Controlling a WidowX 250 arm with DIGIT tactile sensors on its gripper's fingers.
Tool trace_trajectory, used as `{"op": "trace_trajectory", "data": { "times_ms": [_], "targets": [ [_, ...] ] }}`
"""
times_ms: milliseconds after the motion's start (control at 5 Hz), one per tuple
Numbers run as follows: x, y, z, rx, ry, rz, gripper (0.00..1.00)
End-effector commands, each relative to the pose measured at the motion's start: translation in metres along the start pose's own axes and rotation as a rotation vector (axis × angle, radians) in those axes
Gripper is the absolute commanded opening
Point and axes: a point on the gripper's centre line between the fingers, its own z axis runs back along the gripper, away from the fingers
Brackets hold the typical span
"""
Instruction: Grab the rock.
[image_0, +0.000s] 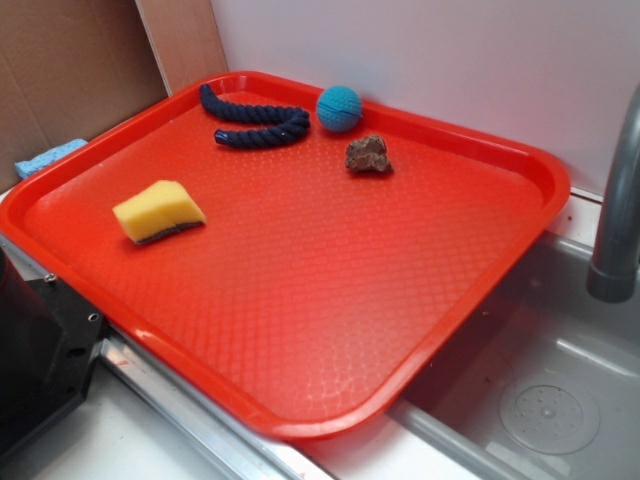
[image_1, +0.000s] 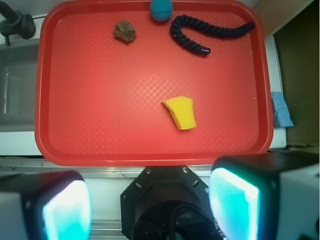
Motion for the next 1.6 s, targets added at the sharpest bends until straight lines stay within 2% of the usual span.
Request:
{"op": "trace_trajectory", "data": {
  "times_ms": [0, 400, 800, 1000, 1200, 1400],
  "targets": [
    [0.0, 0.0, 0.0, 0.0, 0.0, 0.0, 1.0],
    [0.031, 0.005, -0.019, 0.041, -0.06, -0.093, 1.0],
    [0.081, 0.012, -0.056, 0.106, -0.166, -0.315, 1.0],
    [0.105, 0.01, -0.082, 0.073, -0.185, -0.341, 1.0],
    [0.131, 0.004, -0.108, 0.074, -0.232, -0.371, 1.0],
    [0.155, -0.006, -0.138, 0.01, -0.277, -0.398, 1.0]
  ]
}}
